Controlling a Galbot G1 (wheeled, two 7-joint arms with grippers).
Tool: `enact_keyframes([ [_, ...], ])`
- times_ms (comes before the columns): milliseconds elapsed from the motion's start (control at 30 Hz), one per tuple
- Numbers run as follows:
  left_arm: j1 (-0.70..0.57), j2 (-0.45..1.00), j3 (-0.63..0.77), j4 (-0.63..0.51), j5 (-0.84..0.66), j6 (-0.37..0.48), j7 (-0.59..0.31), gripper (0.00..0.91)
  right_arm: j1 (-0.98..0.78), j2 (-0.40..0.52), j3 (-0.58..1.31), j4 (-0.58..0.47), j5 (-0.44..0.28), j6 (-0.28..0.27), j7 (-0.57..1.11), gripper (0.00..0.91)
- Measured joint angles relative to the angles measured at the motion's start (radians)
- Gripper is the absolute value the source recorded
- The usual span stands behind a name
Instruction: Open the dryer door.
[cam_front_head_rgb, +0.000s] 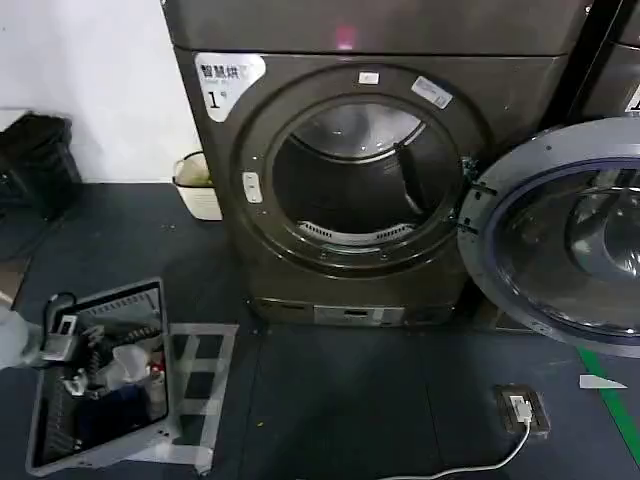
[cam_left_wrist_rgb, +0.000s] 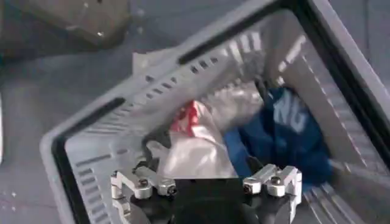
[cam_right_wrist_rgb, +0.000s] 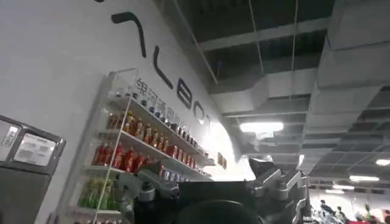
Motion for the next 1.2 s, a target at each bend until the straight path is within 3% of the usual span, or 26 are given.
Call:
enact_keyframes([
  [1200, 0.02, 0.049, -0.056, -0.006, 0.052, -0.082, 0.065, 0.907, -0.016, 0.011, 0.011, 0.005, 0.006, 0.007, -0.008, 0.907],
])
